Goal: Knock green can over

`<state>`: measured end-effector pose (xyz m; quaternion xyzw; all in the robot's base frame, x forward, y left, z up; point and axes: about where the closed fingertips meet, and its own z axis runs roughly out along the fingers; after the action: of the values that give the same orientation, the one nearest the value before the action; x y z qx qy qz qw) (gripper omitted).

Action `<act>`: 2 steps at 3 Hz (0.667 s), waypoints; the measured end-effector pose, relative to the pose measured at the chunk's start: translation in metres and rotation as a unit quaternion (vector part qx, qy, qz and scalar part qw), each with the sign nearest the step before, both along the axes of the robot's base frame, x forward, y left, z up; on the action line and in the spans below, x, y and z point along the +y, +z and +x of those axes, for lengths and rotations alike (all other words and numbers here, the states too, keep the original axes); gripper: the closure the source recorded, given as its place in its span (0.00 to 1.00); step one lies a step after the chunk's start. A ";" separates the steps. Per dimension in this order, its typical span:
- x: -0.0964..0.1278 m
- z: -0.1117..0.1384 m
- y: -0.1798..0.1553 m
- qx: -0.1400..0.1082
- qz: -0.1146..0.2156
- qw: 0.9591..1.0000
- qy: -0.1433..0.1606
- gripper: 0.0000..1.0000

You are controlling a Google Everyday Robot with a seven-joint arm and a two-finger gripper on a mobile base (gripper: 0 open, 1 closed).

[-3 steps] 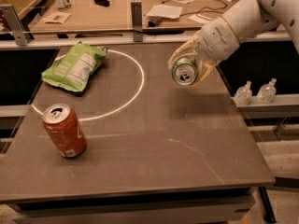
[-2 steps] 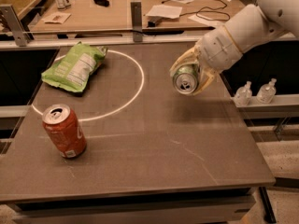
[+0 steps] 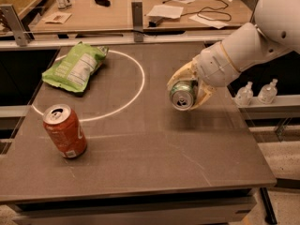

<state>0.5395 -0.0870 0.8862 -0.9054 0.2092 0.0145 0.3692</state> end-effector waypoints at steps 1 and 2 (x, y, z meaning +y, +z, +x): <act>0.004 -0.009 -0.009 0.007 -0.012 1.000 0.014 1.00; 0.008 -0.017 -0.018 0.012 -0.023 0.999 0.022 1.00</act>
Offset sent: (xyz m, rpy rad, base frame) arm -0.0263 0.0074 -0.0271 -0.0731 0.0337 0.0568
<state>0.5227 -0.0794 0.8685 -0.9177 0.1939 0.0289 0.3455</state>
